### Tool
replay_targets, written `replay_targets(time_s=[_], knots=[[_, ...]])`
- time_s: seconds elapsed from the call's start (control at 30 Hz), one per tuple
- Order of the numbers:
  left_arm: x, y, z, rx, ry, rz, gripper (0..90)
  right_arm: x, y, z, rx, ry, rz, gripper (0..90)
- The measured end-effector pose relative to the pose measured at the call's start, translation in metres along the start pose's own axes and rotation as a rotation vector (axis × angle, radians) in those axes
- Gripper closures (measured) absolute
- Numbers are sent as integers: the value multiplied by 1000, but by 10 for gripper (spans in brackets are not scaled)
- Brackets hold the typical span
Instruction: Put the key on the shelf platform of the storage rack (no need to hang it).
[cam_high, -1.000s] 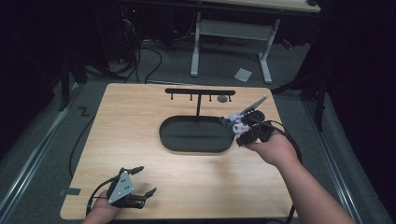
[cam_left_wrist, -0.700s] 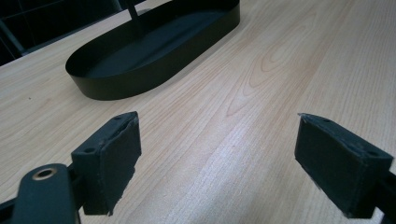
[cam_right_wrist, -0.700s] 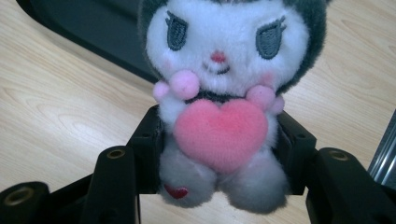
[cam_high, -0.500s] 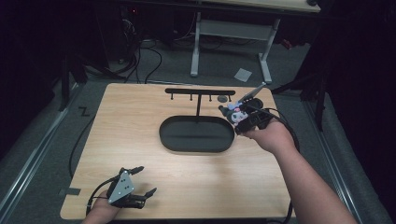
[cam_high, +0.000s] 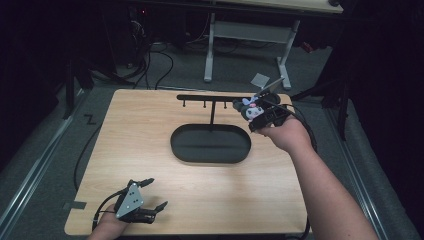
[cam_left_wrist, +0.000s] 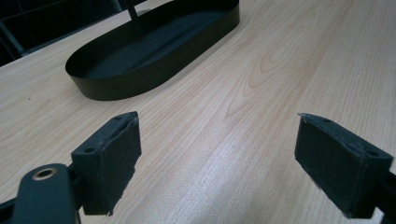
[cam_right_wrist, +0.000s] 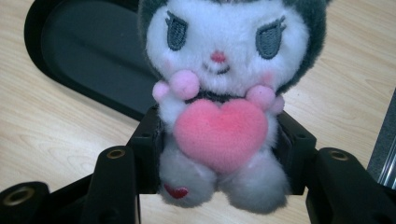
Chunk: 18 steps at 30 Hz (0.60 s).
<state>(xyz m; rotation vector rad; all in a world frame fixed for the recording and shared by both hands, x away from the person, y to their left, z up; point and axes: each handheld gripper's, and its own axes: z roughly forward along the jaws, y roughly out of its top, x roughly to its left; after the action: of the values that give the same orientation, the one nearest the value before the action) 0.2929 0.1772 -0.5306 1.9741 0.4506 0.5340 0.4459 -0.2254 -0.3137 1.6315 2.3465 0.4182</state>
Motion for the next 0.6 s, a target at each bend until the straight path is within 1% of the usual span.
replay_targets(time_s=[0.13,0.2,0.3,0.33,0.43,0.5,0.6], knots=[[0,0,0,0,0,2,151,-4,4,-1,-10,0,16,466],[0,0,0,0,0,1,151,-5,5,-1,-19,10,19,466],[0,0,0,0,0,1,150,-4,6,-2,-18,11,16,466],[0,0,0,0,1,1,151,-3,7,-3,-28,14,16,466],[0,0,0,0,1,1,151,-2,8,-6,-33,7,13,466],[0,0,0,-2,2,2,150,-4,8,-7,-43,7,19,466],[0,0,0,0,0,2,151,-7,7,-6,-43,-7,22,465]])
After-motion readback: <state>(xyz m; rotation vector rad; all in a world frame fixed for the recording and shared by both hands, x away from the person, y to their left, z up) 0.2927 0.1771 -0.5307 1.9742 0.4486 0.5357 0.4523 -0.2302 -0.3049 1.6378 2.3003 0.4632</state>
